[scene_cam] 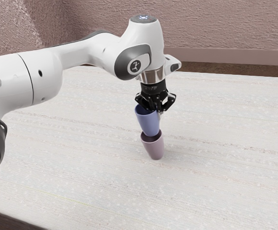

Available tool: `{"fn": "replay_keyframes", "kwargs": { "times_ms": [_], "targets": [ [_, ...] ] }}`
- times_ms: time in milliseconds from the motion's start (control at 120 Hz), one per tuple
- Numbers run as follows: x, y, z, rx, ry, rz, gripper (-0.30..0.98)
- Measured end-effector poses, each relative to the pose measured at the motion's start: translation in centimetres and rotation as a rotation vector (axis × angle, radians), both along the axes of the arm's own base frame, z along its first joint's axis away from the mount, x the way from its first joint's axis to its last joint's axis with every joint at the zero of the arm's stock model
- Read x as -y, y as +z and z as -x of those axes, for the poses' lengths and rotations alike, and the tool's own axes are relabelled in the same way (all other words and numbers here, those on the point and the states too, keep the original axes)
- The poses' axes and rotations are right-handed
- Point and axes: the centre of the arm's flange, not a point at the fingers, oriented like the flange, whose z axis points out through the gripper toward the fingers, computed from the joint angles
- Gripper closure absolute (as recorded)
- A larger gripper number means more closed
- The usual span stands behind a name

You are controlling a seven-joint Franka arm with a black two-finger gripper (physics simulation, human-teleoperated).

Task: Place the right cup onto the left cup

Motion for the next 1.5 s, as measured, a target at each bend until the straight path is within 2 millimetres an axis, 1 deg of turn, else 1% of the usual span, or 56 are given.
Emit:
{"fn": "replay_keyframes", "kwargs": {
  "times_ms": [208, 442, 633, 850, 1008, 1092, 1208, 1358, 1417, 1500],
  "targets": [
    [0.4, 0.3, 0.3, 0.003, 0.002, 0.005, 0.78],
    [-0.4, 0.0, 0.9, -0.010, 0.018, 0.002, 0.78],
    [0.0, 0.1, 1.2, -0.008, 0.018, 0.005, 0.78],
    [0.1, -0.4, 1.8, -0.023, 0.024, 0.009, 0.78],
    [0.2, -0.4, 1.8, -0.022, 0.028, 0.016, 0.43],
    [0.2, -0.4, 1.8, -0.022, 0.029, 0.017, 0.30],
    [0.2, -0.2, 1.9, -0.022, 0.031, 0.018, 0.18],
    [0.0, 0.8, 2.1, -0.014, 0.035, 0.023, 0.10],
    [0.1, 2.3, 2.0, 0.013, 0.029, 0.029, 0.08],
    [0.4, 6.0, 1.8, 0.082, 0.005, 0.028, 0.06]
  ]
}}
